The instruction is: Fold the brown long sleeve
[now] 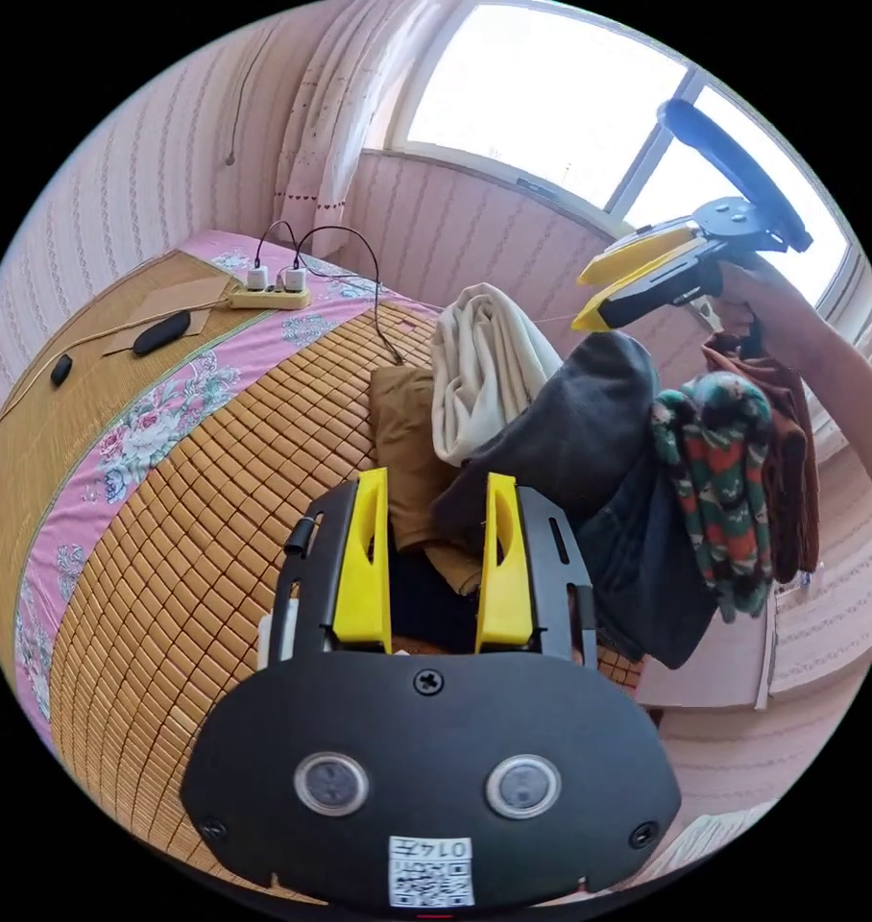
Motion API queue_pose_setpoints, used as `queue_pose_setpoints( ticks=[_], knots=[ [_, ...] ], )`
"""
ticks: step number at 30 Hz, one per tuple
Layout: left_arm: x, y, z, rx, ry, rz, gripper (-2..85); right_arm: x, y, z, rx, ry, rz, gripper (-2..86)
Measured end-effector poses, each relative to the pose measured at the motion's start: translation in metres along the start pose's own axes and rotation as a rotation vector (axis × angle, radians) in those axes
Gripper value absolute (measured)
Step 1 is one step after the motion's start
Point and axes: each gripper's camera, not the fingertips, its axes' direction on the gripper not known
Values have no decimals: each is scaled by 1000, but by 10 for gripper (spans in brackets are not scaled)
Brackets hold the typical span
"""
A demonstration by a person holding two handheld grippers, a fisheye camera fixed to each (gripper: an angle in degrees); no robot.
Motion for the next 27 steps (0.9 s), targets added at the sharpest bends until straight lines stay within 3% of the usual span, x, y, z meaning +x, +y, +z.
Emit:
queue_pose_setpoints(
  ticks=[5,9,13,18,27],
  knots=[
    [-43,3,58,-125,-9,-44,159,-29,-71,51,-3,-146,-134,177],
    [-51,16,77,-182,11,-32,143,-69,-127,141,-234,-105,-209,172],
    [-59,23,80,-222,92,-79,72,-83,-133,209,-427,-31,-229,151],
    [-62,24,47,-138,82,-62,-4,-43,-124,182,-280,-148,-190,12],
    [-69,21,-85,146,149,-1,-10,41,-66,80,104,-310,-42,-3]
  ],
)
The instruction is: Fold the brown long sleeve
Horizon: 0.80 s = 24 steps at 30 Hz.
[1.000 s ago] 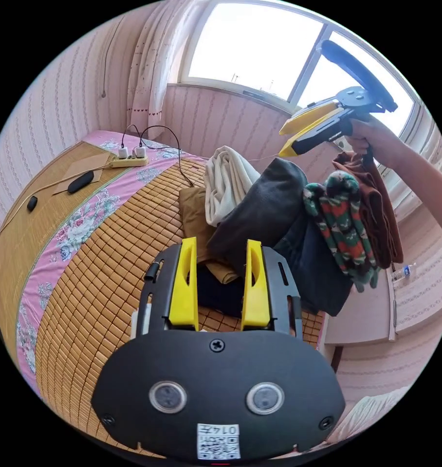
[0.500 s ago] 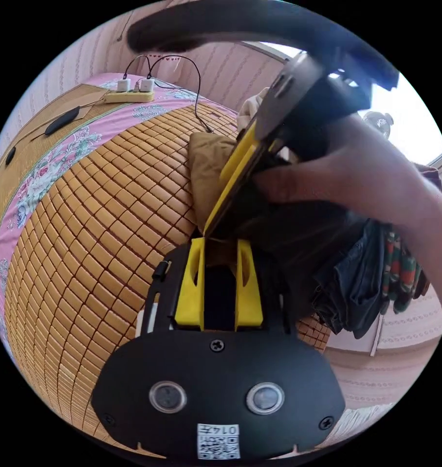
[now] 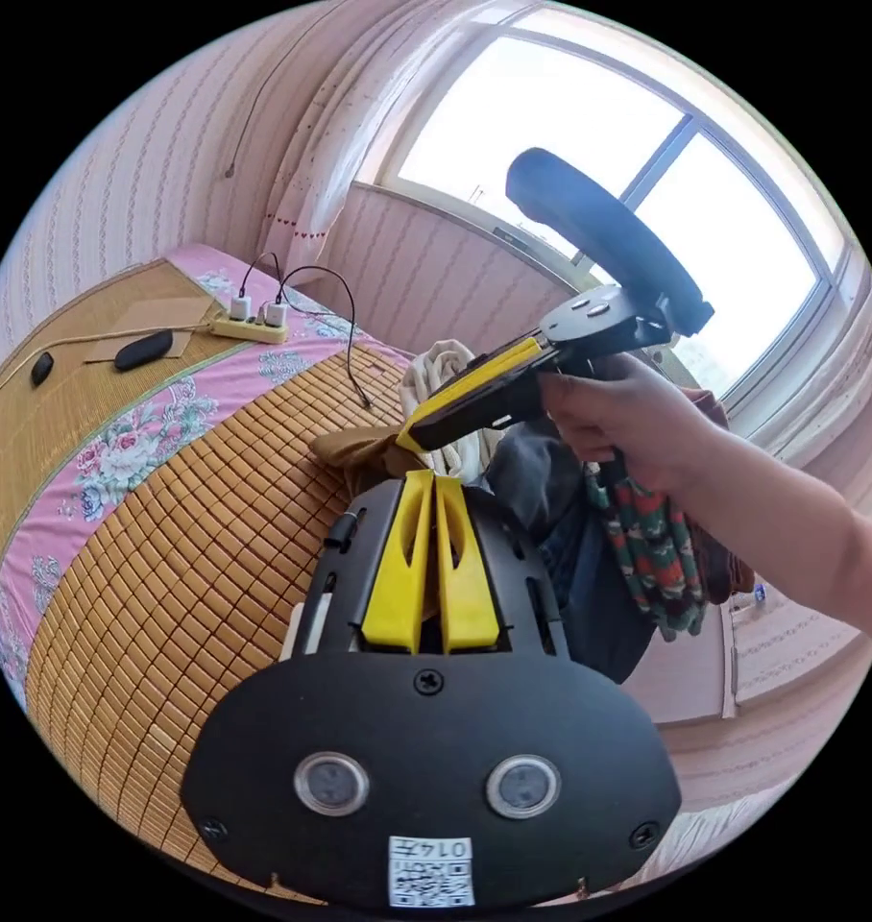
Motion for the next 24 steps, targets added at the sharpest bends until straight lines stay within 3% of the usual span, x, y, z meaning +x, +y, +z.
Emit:
queue_pose_setpoints(
  ticks=[4,8,13,17,21,24],
  knots=[
    [-5,3,-103,222,34,-44,-10,-9,13,-55,199,-198,-22,-4],
    [-4,30,-250,382,27,16,-10,-70,26,-123,422,-407,-182,-4],
    [5,119,-373,325,57,-24,-9,-147,83,-130,604,-696,-210,-3],
    [3,239,-386,147,-25,-193,-6,-199,153,-31,436,-755,-78,-1],
    [-28,370,-352,-82,4,-449,16,-233,227,120,42,-546,108,1],
    [-43,467,-340,-216,-1,-626,34,-262,266,184,-163,-473,108,7]
  ],
)
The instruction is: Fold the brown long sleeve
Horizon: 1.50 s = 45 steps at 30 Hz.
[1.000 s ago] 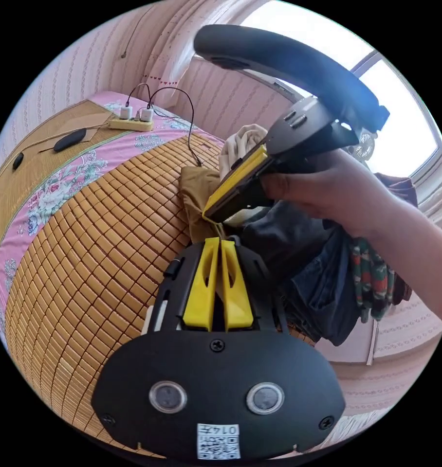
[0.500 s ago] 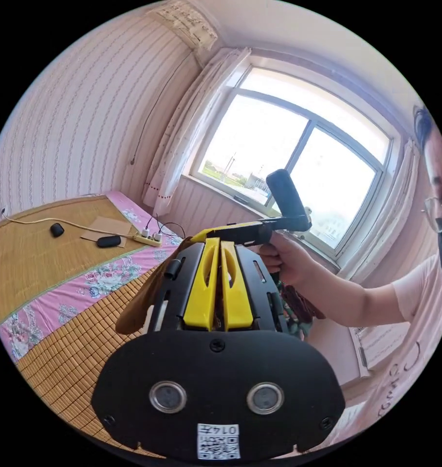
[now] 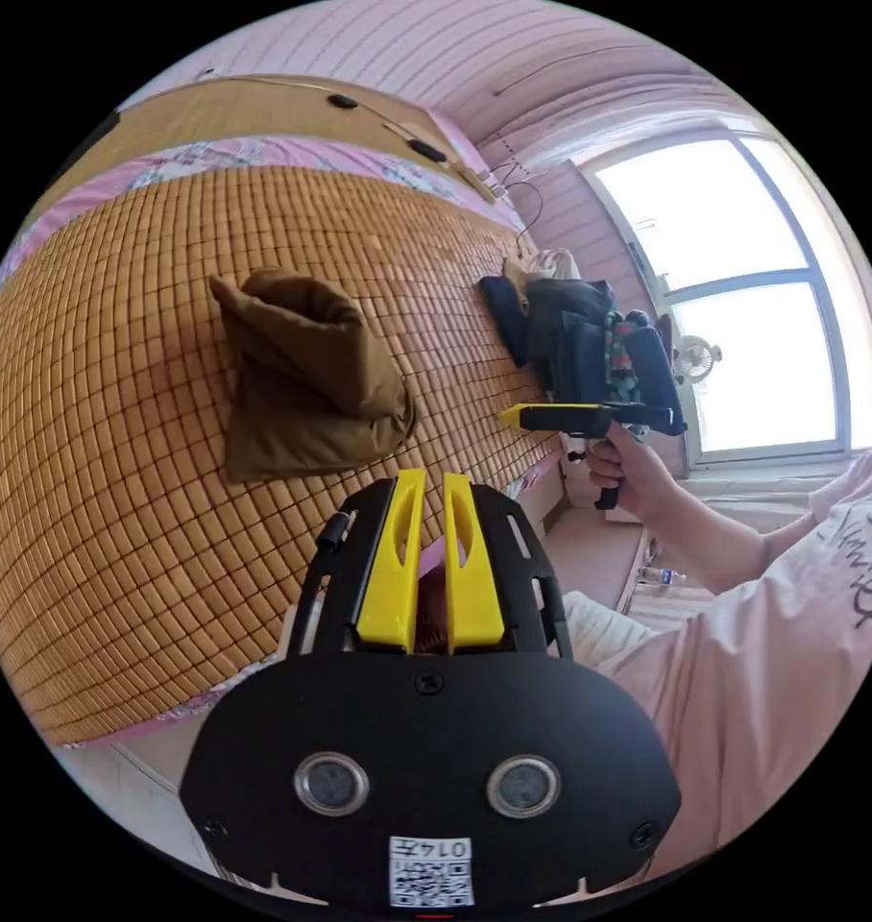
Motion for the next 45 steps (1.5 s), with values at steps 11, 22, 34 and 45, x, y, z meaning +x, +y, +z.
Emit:
queue_pose_setpoints(
  ticks=[11,22,34,45],
  knots=[
    [-120,42,20,158,-269,-88,61,-73,-62,166,-80,242,-317,83],
    [-149,12,69,66,-204,-176,-5,17,-101,125,85,318,-149,5],
    [0,52,61,251,-172,410,-8,96,-45,127,-136,-247,-82,83],
    [-55,64,49,199,-430,234,52,205,46,-15,336,-174,124,0]
  ],
)
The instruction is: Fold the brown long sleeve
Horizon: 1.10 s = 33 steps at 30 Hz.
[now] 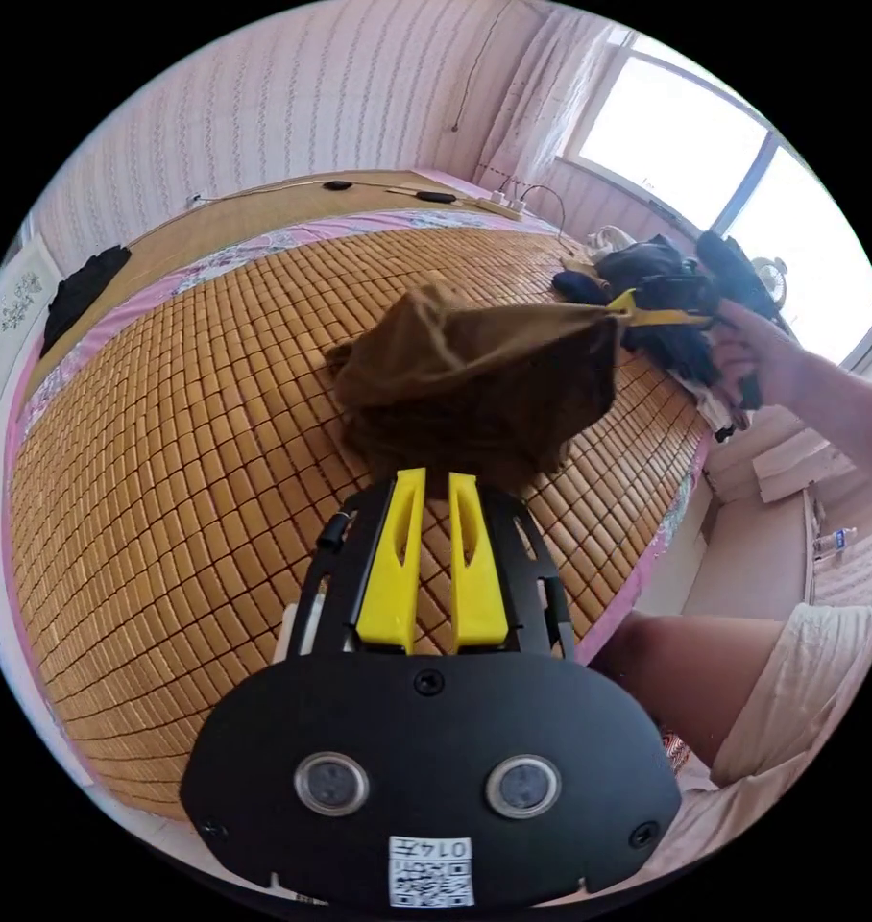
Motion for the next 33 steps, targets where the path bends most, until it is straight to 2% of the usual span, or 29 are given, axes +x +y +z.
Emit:
queue_pose_setpoints(
  ticks=[3,6,9,12,16,20,22,24,26,29,33],
  knots=[
    [-26,-10,26,-96,-15,-127,68,35,23,-45,123,233,148,6],
    [-33,-22,46,-124,36,-186,78,55,40,-55,146,331,217,25],
    [-32,-33,62,-196,28,-208,73,65,46,-35,67,322,243,122],
    [-31,-35,72,-232,-14,-206,60,81,43,-10,26,283,303,167],
    [-33,-34,71,-233,-9,-169,4,97,32,16,-15,382,384,159],
    [-39,-35,60,-280,37,-160,-9,97,30,26,-71,521,421,73],
    [-43,-32,33,-233,79,-156,-10,88,35,21,-112,511,344,26],
    [-52,-22,-1,-189,144,-177,-10,74,51,4,-129,403,265,-1],
    [-72,-6,-50,-120,231,-229,-10,64,65,-10,-146,407,237,-4],
    [-99,1,-101,-12,262,-279,-10,51,84,-27,-167,401,202,-4],
    [-127,-38,-144,149,267,-204,-9,27,94,-26,-206,401,121,-3]
  ],
)
